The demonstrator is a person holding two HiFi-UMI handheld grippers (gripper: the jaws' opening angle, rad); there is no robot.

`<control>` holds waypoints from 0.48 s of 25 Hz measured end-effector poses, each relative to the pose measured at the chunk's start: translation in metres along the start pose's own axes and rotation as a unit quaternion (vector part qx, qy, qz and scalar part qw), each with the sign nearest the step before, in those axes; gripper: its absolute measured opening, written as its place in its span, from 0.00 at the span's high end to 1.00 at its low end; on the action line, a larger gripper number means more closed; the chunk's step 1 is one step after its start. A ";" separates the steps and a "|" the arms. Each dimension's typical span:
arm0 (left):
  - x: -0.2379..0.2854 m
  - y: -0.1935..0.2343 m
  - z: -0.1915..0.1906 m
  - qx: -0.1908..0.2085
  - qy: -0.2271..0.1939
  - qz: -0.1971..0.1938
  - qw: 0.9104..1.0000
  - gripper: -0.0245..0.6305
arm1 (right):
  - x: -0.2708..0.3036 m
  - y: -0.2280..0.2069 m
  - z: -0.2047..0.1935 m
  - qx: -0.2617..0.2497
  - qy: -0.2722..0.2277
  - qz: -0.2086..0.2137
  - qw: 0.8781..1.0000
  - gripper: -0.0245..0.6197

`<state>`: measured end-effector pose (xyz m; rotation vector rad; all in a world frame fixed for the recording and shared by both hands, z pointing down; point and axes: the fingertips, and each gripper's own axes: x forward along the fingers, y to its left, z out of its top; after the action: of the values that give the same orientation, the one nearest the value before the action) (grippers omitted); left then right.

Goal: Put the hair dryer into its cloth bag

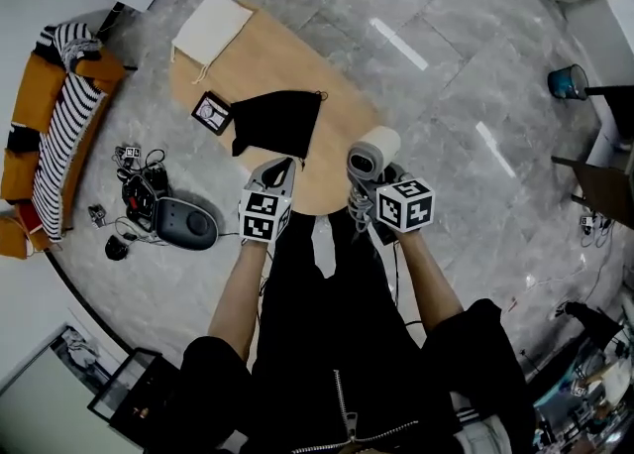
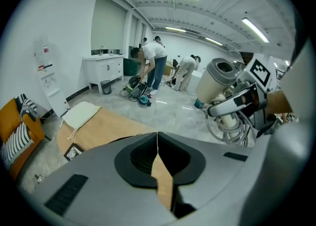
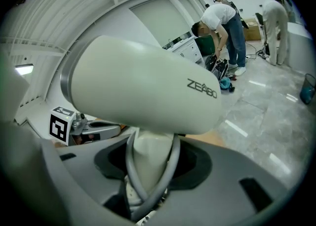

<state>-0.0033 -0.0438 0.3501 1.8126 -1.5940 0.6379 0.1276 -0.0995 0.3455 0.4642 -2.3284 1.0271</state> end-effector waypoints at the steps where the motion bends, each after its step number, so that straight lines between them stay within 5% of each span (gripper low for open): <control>1: 0.007 0.003 -0.001 0.001 -0.001 0.002 1.000 0.94 | 0.005 -0.005 0.000 -0.001 0.000 0.000 1.000 0.66; 12: 0.089 0.038 -0.055 0.015 0.035 0.034 0.999 0.94 | 0.044 -0.042 -0.028 -0.022 0.007 -0.024 0.999 0.66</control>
<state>-0.0252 -0.0667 0.4569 1.7435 -1.6128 0.7523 0.1235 -0.1101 0.4119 0.4916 -2.3116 0.9527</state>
